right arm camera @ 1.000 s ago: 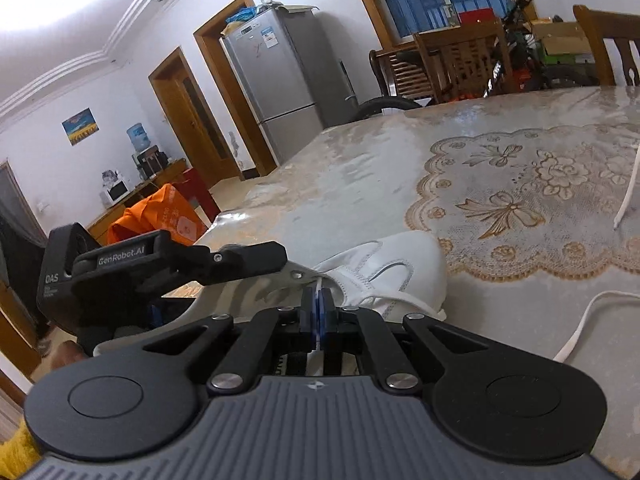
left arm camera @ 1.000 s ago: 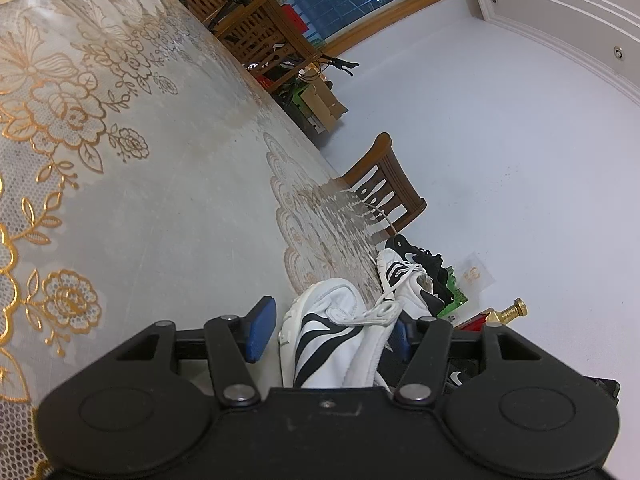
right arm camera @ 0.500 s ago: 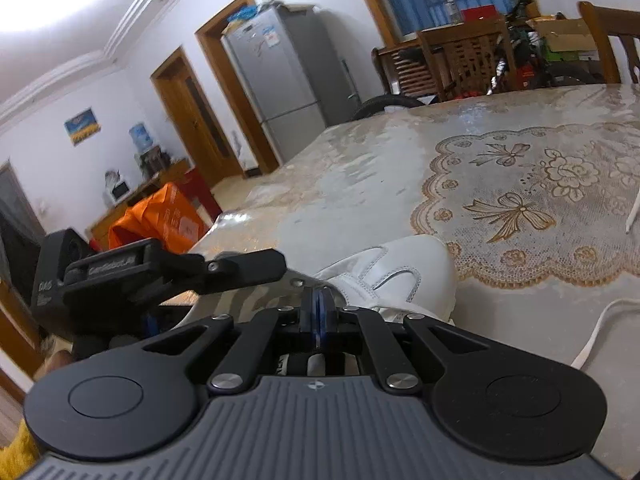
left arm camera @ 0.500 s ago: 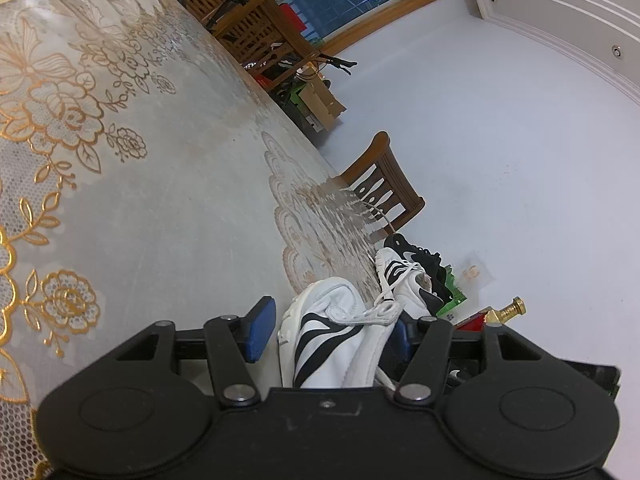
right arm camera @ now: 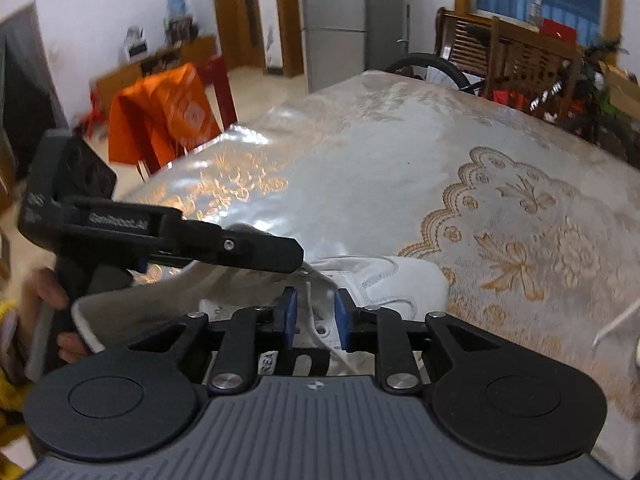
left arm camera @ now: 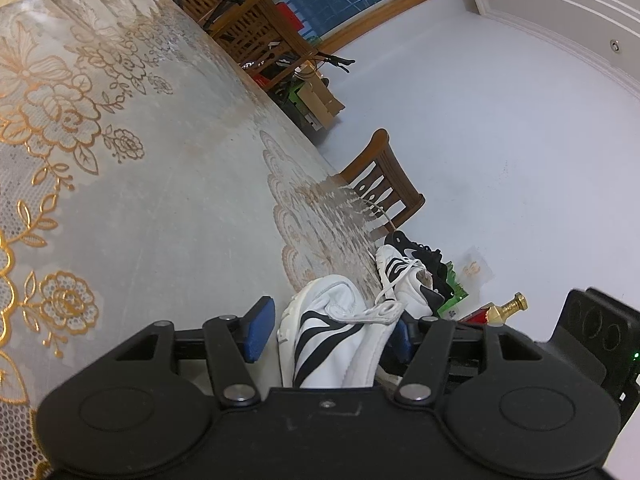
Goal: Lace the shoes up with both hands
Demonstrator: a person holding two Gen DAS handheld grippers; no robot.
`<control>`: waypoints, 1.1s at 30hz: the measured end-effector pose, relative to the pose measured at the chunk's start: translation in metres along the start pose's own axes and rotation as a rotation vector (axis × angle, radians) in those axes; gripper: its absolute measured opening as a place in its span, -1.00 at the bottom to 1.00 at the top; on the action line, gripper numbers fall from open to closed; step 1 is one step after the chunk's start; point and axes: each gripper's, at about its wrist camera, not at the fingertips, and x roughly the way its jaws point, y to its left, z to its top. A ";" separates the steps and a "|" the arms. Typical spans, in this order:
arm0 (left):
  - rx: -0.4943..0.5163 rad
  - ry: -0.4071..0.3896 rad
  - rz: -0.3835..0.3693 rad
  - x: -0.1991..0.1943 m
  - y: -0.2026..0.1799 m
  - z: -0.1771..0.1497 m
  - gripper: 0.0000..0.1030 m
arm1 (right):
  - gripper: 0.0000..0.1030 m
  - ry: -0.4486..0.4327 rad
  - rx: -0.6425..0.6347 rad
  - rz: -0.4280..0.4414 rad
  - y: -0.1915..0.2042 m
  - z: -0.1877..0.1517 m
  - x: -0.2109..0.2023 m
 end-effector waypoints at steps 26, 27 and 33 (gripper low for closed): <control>-0.018 -0.004 -0.011 0.005 -0.005 0.003 0.09 | -0.97 -0.386 0.503 -0.020 -0.004 -0.066 -0.006; -0.018 -0.004 -0.013 0.004 -0.002 0.002 0.09 | -0.97 -0.403 0.527 -0.024 -0.002 -0.068 -0.008; -0.023 -0.005 -0.016 0.001 0.003 0.003 0.09 | -0.97 -0.451 0.568 0.029 0.002 -0.075 -0.007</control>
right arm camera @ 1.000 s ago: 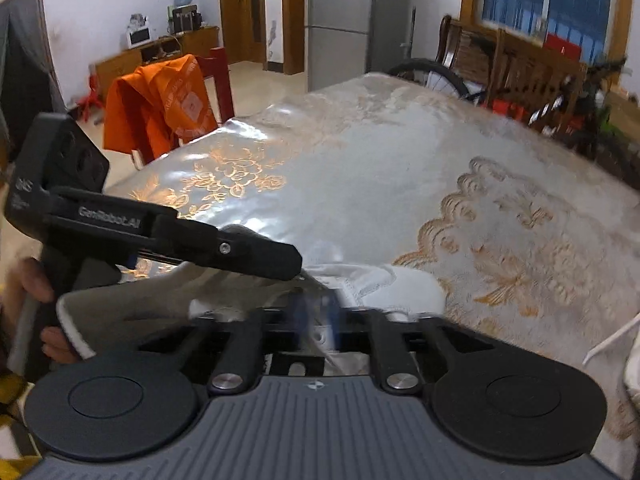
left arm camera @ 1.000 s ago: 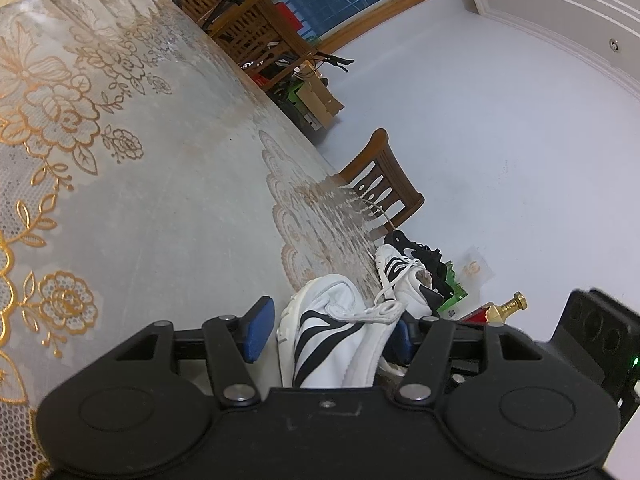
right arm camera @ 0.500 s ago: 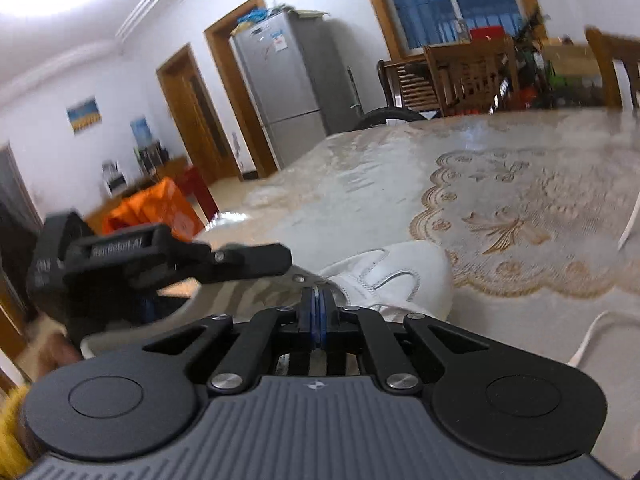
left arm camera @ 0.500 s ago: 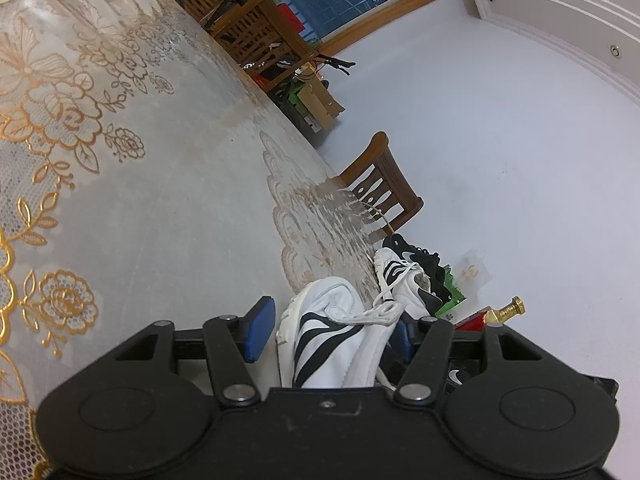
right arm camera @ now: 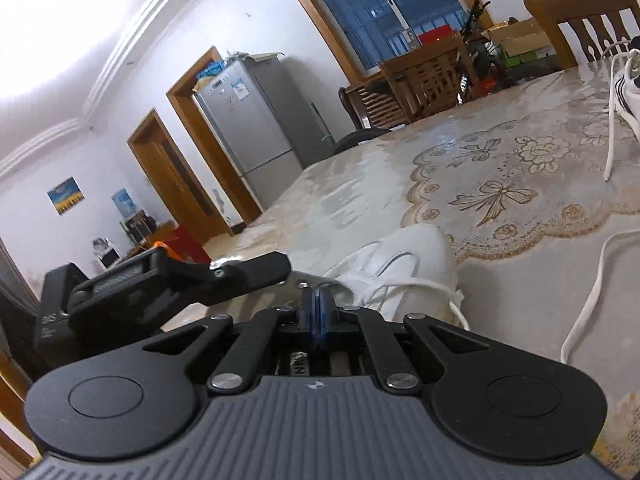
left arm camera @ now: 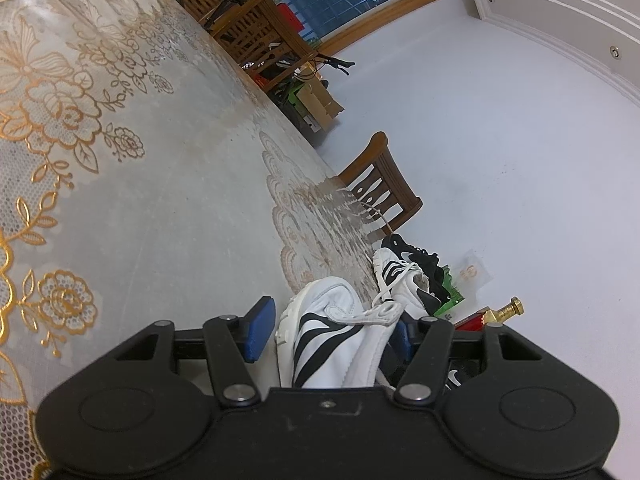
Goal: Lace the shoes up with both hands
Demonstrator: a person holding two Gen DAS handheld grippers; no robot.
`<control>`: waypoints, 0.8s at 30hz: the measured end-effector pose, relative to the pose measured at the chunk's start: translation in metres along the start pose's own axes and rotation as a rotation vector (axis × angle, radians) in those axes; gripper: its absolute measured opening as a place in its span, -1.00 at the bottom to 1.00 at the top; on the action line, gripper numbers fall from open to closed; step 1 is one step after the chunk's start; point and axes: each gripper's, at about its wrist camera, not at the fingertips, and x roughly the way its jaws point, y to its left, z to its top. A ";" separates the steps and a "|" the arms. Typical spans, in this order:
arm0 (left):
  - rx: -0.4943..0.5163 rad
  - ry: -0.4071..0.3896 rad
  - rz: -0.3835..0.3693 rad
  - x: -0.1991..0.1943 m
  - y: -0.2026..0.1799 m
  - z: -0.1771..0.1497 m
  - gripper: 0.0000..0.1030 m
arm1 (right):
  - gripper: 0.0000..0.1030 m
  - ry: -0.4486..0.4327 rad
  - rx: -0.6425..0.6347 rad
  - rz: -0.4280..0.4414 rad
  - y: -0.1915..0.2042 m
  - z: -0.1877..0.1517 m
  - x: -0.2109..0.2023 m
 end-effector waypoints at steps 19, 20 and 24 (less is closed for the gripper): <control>0.002 0.000 0.001 -0.002 0.001 -0.001 0.09 | -0.98 -0.082 0.216 0.008 -0.010 -0.010 0.000; 0.002 0.000 0.000 -0.002 0.001 -0.002 0.09 | -0.97 -0.087 0.225 0.008 -0.010 -0.010 0.000; 0.004 0.004 -0.003 -0.001 0.001 -0.002 0.09 | -0.97 -0.103 0.264 -0.001 -0.010 -0.011 0.001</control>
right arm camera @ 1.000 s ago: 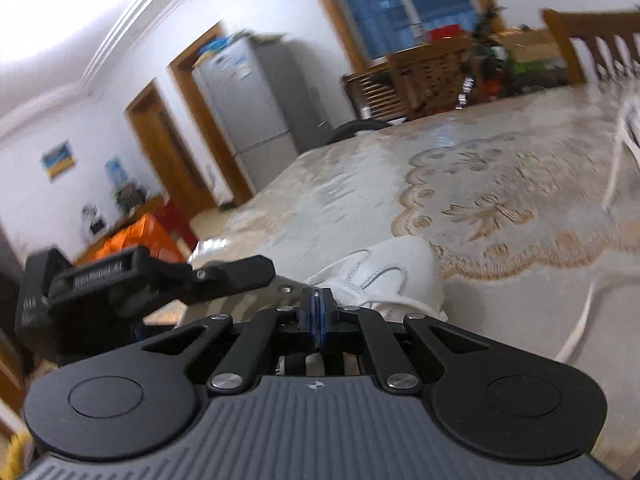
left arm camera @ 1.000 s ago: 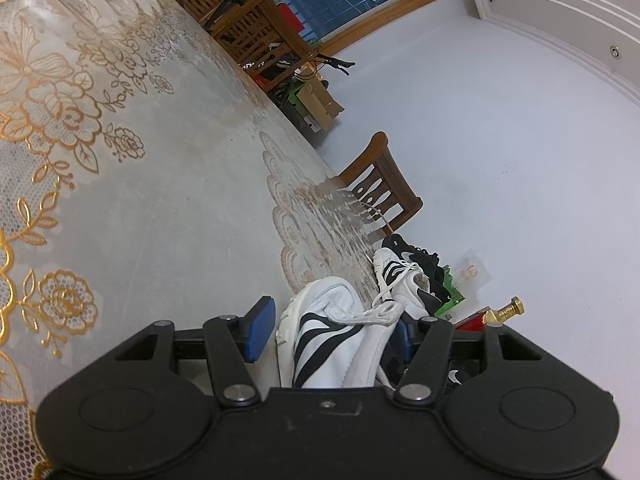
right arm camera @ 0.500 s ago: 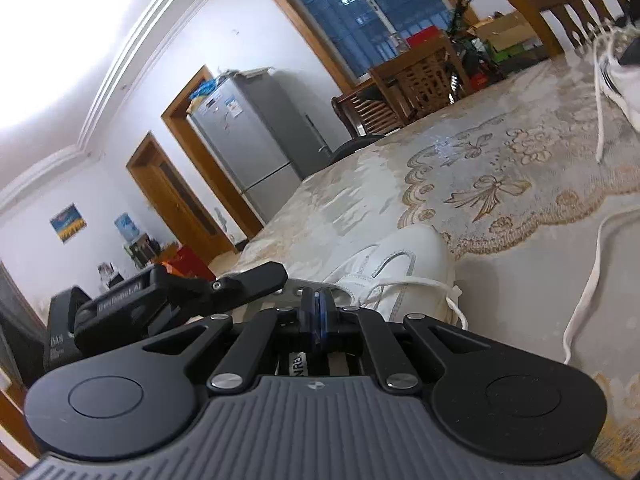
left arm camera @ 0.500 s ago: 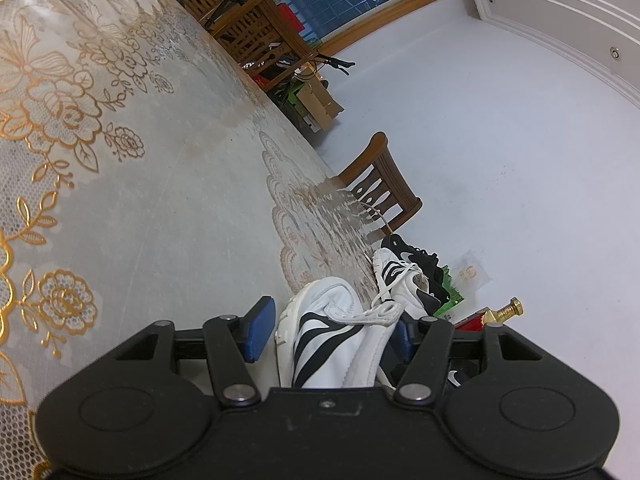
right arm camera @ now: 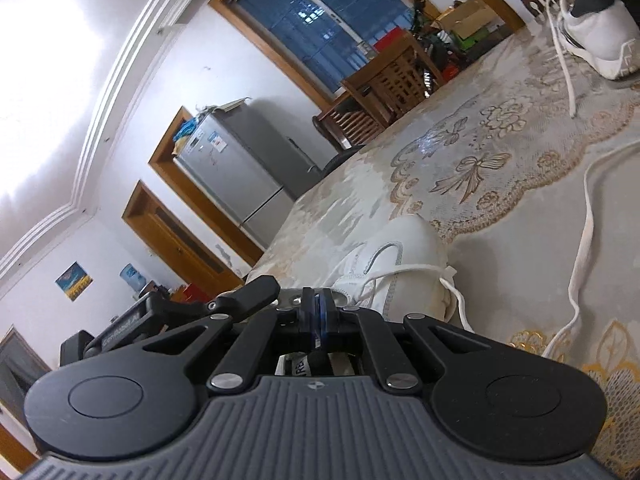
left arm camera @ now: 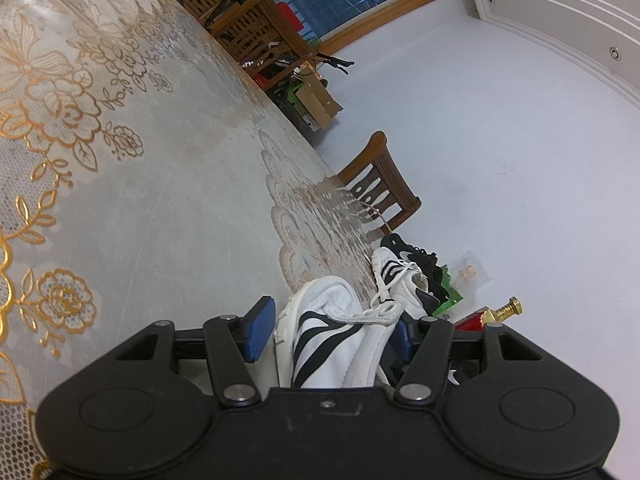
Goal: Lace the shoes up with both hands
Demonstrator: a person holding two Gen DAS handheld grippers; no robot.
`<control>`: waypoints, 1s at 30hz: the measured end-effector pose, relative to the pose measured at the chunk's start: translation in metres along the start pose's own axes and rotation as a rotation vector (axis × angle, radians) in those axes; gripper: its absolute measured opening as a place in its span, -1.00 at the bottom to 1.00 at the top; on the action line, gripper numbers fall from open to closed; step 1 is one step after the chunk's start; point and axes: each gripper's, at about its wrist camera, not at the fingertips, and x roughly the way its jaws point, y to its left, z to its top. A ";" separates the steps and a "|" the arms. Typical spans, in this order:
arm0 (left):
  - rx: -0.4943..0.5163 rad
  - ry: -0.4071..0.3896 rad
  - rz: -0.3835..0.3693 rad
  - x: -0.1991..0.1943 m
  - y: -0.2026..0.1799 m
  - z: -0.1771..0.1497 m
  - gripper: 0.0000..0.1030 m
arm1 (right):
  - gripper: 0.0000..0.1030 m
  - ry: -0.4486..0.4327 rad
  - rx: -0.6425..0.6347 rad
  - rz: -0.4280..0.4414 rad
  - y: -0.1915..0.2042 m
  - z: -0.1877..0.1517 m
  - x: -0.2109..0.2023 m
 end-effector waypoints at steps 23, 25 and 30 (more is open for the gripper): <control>0.782 -0.070 0.450 -0.015 -0.086 -0.040 0.10 | -0.96 0.084 -0.170 0.111 -0.008 0.016 -0.024; 0.861 -0.001 0.490 -0.004 -0.099 -0.040 -0.08 | -0.96 0.130 -0.113 0.167 -0.021 0.024 -0.021; 0.933 0.220 0.524 0.032 -0.115 -0.026 -0.57 | -0.96 0.298 0.022 0.255 -0.046 0.052 0.000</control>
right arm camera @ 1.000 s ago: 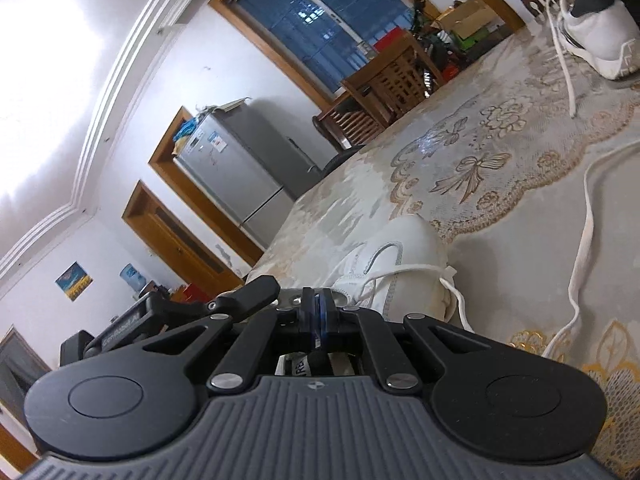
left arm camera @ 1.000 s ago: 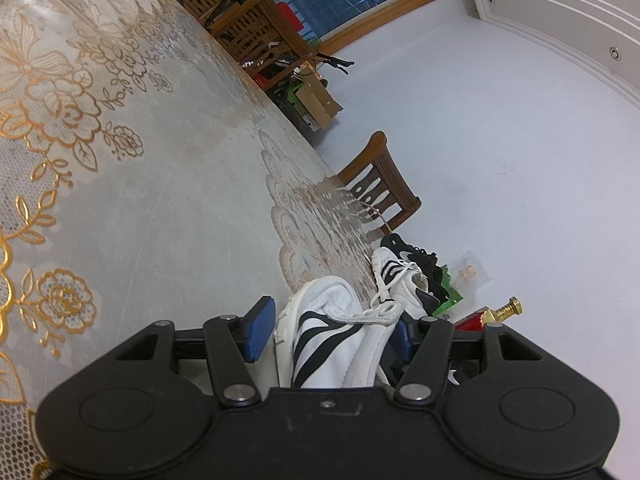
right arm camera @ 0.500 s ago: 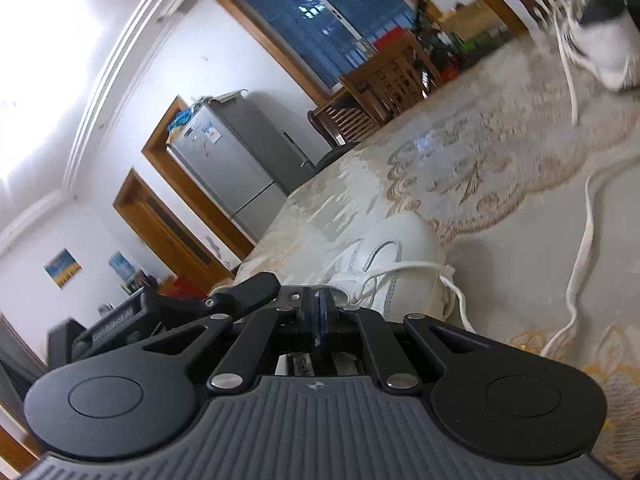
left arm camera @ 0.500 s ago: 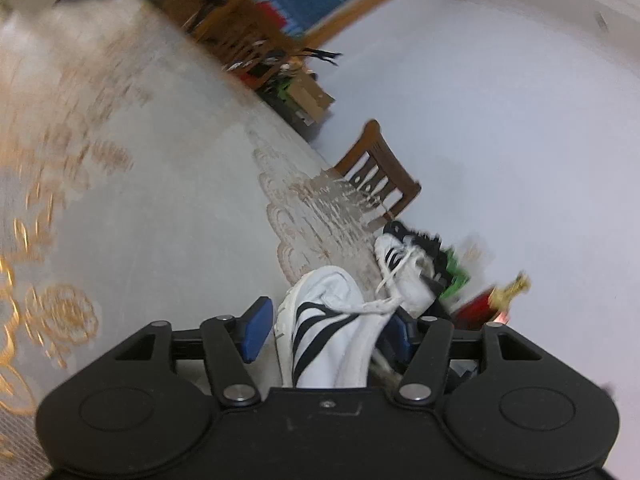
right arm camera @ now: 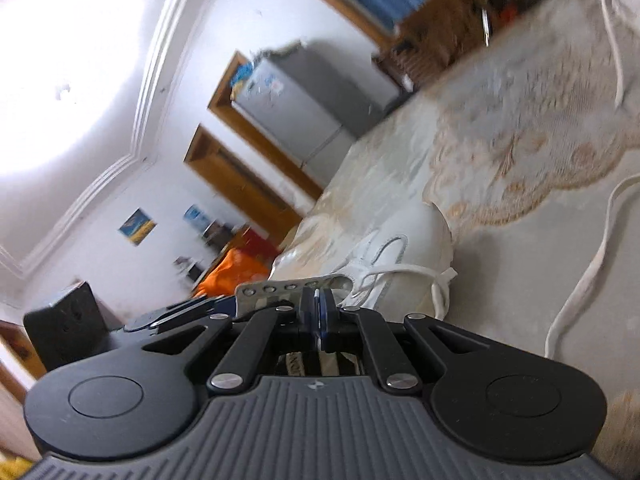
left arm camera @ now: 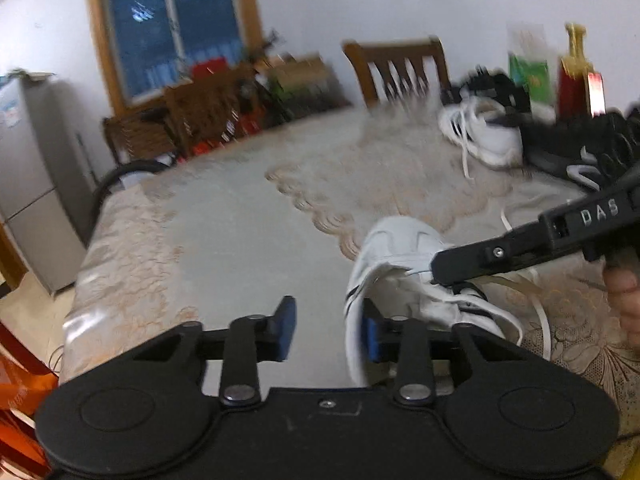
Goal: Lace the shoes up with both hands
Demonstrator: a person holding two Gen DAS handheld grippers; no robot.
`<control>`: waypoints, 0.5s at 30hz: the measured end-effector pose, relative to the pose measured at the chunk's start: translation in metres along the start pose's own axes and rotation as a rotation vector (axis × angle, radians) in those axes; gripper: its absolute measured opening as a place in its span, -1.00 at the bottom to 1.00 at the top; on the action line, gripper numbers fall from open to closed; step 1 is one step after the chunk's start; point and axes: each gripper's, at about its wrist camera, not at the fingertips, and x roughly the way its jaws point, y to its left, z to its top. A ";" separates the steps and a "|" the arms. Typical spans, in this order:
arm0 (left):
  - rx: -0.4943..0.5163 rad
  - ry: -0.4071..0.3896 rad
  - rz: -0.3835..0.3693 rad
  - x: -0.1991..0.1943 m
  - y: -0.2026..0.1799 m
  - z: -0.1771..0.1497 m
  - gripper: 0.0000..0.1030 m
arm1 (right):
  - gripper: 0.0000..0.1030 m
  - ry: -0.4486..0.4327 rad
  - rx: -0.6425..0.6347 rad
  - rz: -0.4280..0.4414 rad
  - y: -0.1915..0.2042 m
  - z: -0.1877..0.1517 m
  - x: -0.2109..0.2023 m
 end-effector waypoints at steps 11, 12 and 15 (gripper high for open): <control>-0.995 0.249 -0.301 0.046 0.095 -0.006 -0.73 | -0.95 0.110 0.068 -0.191 0.036 0.031 0.003; -1.080 0.240 -0.316 0.047 0.100 -0.012 -0.74 | -0.95 0.093 0.061 -0.199 0.039 0.030 0.005; -1.320 0.216 -0.370 0.053 0.112 -0.033 -0.73 | -0.95 0.035 0.040 -0.244 0.047 0.024 0.015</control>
